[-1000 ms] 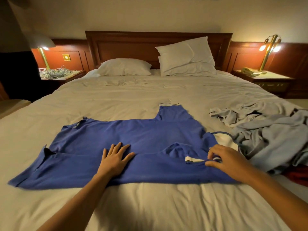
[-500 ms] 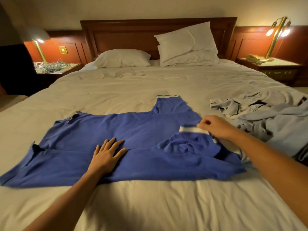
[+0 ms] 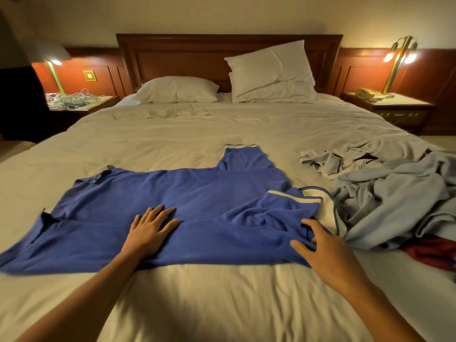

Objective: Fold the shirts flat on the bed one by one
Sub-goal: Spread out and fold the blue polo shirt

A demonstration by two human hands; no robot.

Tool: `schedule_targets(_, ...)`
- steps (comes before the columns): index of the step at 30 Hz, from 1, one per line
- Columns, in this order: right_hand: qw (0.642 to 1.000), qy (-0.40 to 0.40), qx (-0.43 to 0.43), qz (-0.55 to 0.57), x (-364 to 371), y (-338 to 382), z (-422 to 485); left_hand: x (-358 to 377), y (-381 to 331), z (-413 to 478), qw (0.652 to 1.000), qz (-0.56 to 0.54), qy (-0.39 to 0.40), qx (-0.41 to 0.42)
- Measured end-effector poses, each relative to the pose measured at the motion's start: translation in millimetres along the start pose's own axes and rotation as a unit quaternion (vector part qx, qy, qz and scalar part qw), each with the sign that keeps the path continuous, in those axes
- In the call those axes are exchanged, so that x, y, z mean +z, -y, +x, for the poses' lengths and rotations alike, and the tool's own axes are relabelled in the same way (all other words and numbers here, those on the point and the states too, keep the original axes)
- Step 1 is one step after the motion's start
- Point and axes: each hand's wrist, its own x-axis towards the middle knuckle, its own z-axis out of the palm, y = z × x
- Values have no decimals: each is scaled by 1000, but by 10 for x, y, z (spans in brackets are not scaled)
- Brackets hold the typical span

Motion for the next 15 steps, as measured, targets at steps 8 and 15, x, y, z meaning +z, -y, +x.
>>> schedule_targets(8,984,174,26,10,-339,-253,150,-20,-37,-55,1000,-3,-9,-10)
schedule_targets(15,993,-31,-104,-50,-352,105,686,-61,-75,-33,1000,10,-13,-5)
